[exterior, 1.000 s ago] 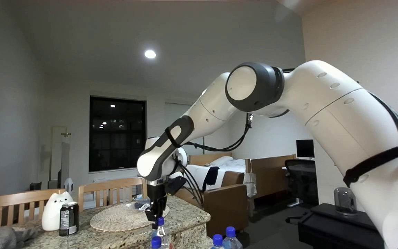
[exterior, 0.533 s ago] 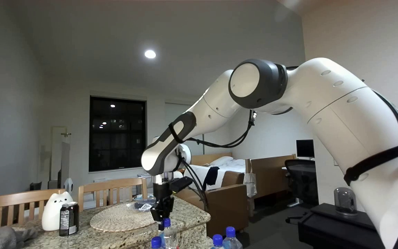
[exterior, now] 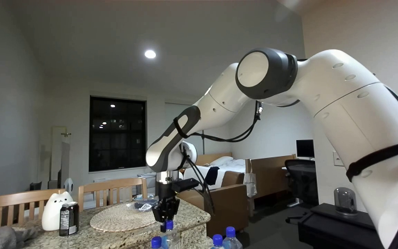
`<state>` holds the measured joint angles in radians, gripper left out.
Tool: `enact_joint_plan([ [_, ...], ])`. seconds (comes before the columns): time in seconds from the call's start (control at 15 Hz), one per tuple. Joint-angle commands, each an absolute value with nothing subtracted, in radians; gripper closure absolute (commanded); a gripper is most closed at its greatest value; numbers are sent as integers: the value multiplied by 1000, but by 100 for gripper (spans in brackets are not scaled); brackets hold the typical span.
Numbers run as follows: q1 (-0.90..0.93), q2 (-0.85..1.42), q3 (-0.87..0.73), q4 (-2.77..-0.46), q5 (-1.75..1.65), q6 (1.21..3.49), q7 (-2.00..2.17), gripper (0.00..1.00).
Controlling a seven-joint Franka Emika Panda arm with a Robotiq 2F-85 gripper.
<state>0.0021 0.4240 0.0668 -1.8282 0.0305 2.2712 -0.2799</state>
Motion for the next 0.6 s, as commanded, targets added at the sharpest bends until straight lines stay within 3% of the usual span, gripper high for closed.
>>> enact_joint_plan([
  [0.0, 5, 330, 51, -1928, 25, 2312, -195, 86],
  [0.2, 17, 305, 39, -1961, -2, 2344, -153, 86],
  [0.33, 22, 294, 35, -1978, -15, 2366, -138, 41],
  [0.4, 23, 293, 35, -1983, -18, 2370, -135, 41],
  [0.53, 24, 298, 37, -1984, -12, 2364, -132, 31],
])
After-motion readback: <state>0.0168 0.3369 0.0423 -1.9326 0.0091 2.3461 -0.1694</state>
